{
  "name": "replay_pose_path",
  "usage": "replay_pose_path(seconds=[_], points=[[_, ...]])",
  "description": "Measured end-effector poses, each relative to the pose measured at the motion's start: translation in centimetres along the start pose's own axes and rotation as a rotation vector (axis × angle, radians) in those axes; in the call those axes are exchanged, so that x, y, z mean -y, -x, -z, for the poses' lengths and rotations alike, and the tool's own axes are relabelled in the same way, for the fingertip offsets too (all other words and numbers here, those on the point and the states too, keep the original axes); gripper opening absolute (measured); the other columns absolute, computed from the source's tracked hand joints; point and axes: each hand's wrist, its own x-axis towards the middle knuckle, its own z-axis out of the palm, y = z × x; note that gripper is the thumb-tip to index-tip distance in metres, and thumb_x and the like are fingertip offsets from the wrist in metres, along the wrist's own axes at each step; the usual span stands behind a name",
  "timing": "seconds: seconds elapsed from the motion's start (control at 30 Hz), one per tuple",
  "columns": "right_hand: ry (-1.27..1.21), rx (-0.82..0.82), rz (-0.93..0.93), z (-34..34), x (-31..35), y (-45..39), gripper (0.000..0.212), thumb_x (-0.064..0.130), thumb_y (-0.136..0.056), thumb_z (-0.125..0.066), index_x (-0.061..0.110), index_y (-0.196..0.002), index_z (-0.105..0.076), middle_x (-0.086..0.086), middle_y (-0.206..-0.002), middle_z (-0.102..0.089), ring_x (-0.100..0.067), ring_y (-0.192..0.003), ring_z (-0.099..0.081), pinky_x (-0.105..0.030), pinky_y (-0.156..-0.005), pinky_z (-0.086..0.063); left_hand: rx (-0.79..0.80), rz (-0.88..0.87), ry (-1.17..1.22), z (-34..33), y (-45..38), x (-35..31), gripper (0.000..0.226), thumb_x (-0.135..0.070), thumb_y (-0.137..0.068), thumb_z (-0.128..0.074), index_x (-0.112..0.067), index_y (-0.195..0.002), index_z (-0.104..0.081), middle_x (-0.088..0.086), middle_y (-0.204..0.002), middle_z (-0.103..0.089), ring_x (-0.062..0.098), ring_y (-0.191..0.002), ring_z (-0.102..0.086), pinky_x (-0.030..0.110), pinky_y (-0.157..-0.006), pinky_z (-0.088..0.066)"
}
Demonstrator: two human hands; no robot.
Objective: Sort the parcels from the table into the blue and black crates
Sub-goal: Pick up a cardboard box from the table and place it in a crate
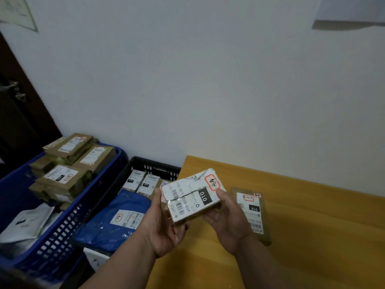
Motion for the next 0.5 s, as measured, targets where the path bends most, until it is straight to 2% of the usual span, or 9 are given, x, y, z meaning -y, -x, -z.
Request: replay_pose_path(seconds=[0.07, 0.13, 0.23, 0.3, 0.4, 0.5], points=[[-0.026, 0.036, -0.044, -0.8, -0.6, -0.3, 0.062, 0.036, -0.073, -0.075, 0.02, -0.13, -0.058, -0.01, -0.122, -0.068, -0.029, -0.112, -0.065, -0.042, -0.094, -0.047, -0.045, -0.169, 0.139, 0.4, -0.3, -0.8, 0.076, -0.071, -0.077, -0.057, -0.008, -0.118, -0.064, 0.018, -0.116, -0.068, 0.031, -0.088, -0.071, 0.035, -0.058, -0.06], [-0.042, 0.073, -0.112, -1.8, -1.3, -0.6, 0.076, 0.036, -0.057, -0.077, 0.028, -0.129, -0.058, -0.005, -0.121, -0.069, -0.029, -0.11, -0.066, -0.042, -0.093, -0.045, -0.028, -0.293, 0.191, 0.8, -0.3, -1.8, 0.069, -0.063, -0.076, -0.065, -0.01, -0.119, -0.062, 0.02, -0.114, -0.069, 0.034, -0.096, -0.07, 0.039, -0.064, -0.06], [-0.011, 0.137, -0.177, -3.0, -2.2, -1.1, 0.075, 0.039, -0.051, -0.077, 0.032, -0.124, -0.06, -0.002, -0.121, -0.069, -0.025, -0.103, -0.066, -0.045, -0.098, -0.043, 0.019, -0.422, -0.003, 1.4, -0.2, -2.2, 0.063, -0.06, -0.069, -0.075, -0.025, -0.121, -0.066, 0.01, -0.118, -0.069, 0.027, -0.11, -0.065, 0.041, -0.079, -0.057], [0.03, 0.165, -0.202, -4.0, -3.0, -1.2, 0.073, 0.038, -0.055, -0.078, 0.034, -0.124, -0.057, -0.003, -0.119, -0.07, -0.024, -0.099, -0.068, -0.049, -0.105, -0.039, 0.019, -0.483, -0.178, 2.2, 0.0, -1.9, 0.065, -0.053, -0.069, -0.08, -0.04, -0.128, -0.056, 0.003, -0.123, -0.067, 0.024, -0.118, -0.061, 0.041, -0.084, -0.054], [0.123, 0.196, -0.241, -5.9, -4.7, -1.2, 0.088, 0.04, -0.051, -0.082, 0.038, -0.13, -0.044, 0.0, -0.116, -0.071, -0.022, -0.097, -0.07, -0.048, -0.099, -0.043, -0.053, -0.53, -0.192, 4.1, 0.8, -2.3, 0.065, -0.035, -0.071, -0.08, -0.047, -0.127, -0.05, 0.0, -0.113, -0.072, 0.018, -0.103, -0.069, 0.036, -0.07, -0.056], [0.204, 0.239, -0.306, -8.4, -6.0, -1.4, 0.088, 0.051, -0.048, -0.083, 0.039, -0.127, -0.048, 0.008, -0.116, -0.07, -0.02, -0.106, -0.067, -0.043, -0.09, -0.044, -0.165, -0.562, -0.195, 6.9, 1.9, -4.5, 0.063, -0.034, -0.073, -0.076, -0.045, -0.129, -0.049, -0.003, -0.103, -0.074, 0.017, -0.104, -0.067, 0.036, -0.067, -0.053]])
